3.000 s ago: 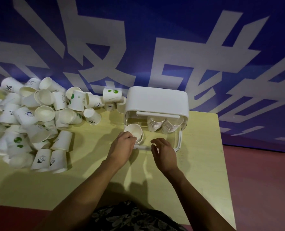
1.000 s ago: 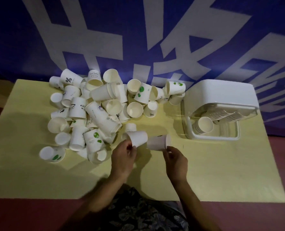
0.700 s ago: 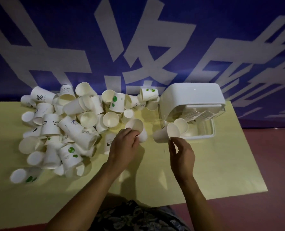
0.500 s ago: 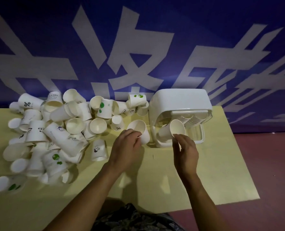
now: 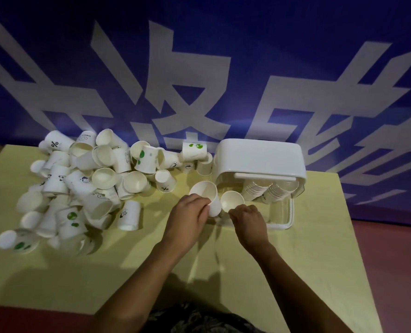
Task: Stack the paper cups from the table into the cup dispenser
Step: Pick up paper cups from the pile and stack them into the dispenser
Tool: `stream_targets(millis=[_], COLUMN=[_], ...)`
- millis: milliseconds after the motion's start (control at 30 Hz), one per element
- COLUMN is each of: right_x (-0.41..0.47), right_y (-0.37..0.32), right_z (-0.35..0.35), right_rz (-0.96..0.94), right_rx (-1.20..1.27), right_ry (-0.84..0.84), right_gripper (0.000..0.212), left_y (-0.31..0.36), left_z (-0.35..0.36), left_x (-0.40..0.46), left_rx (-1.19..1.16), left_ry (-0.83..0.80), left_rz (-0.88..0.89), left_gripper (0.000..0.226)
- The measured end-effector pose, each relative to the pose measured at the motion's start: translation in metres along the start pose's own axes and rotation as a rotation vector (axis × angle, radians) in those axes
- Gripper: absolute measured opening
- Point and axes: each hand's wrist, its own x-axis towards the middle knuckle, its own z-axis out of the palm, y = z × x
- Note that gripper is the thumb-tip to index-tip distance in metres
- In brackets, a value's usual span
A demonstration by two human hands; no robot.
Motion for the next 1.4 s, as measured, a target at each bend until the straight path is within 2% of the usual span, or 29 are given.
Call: stream_targets(millis=[100, 333, 467, 633, 733, 933, 1033, 1267, 1400], right_x=[0.002, -0.012, -0.017, -0.024, -0.028, -0.029, -0.028, -0.02, -0.009], right_y=[0.008, 0.027, 0.043, 0.059, 0.063, 0.036, 0.004, -0.087, -0.143], right_z=[0.003, -0.006, -0.009, -0.018, -0.021, -0.011, 0.002, 0.039, 0.058], right_rz=[-0.025, 0.088, 0.133, 0.154, 0.138, 0.063, 0.012, -0.113, -0.026], right_rx=[0.07, 0.388, 0.44, 0.421, 0.405, 0.409, 0.416, 0.479, 0.558], right_ry=[-0.064, 0.085, 0.077, 0.069, 0.043, -0.063, -0.128, -0.319, -0.444], right_gripper=[0.015, 0.028, 0.026, 0.02, 0.018, 0.018, 0.021, 0.018, 0.017], left_y=[0.009, 0.027, 0.023, 0.012, 0.007, 0.0, -0.025, -0.117, -0.162], left_z=[0.007, 0.031, 0.054, 0.085, 0.096, 0.081, 0.054, -0.03, -0.072], left_x=[0.001, 0.013, 0.021, 0.033, 0.038, 0.022, -0.003, -0.066, -0.083], left_rx=[0.011, 0.053, 0.14, 0.186, 0.185, 0.114, 0.107, 0.189, 0.192], left_ry=[0.009, -0.014, -0.128, -0.31, -0.352, -0.148, -0.076, 0.069, 0.158], left_rz=[-0.008, 0.048, 0.091, -0.013, -0.041, -0.047, -0.114, -0.508, -0.698], left_gripper=[0.017, 0.019, 0.02, 0.028, 0.03, 0.023, 0.019, 0.012, 0.012])
